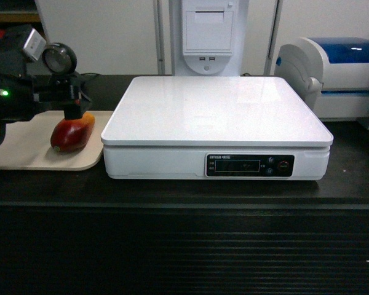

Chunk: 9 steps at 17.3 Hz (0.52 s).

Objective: Place dark red mango on scale at checkout

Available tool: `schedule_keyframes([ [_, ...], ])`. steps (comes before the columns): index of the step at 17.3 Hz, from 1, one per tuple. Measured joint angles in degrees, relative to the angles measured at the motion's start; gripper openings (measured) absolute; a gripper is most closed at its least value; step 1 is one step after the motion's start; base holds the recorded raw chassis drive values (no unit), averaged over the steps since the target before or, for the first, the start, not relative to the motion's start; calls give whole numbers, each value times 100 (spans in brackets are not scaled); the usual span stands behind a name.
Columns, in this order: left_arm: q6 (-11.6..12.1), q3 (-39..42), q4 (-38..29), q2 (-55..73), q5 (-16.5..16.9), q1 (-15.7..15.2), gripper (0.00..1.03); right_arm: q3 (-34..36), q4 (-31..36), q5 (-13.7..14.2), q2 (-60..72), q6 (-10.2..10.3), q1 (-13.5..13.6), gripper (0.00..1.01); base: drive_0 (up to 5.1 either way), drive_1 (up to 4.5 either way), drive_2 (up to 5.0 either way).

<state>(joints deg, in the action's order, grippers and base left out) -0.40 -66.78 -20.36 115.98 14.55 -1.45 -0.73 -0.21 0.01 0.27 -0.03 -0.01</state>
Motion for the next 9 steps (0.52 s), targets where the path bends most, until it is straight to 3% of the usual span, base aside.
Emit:
schedule_keyframes([
  [3, 205, -490, 352, 472, -236, 17, 98, 0, 0, 0, 0, 0, 0, 98, 0, 0, 0],
  [9, 323, -1279, 772, 1069, -413, -79, 98, 0, 0, 0, 0, 0, 0, 98, 0, 0, 0],
])
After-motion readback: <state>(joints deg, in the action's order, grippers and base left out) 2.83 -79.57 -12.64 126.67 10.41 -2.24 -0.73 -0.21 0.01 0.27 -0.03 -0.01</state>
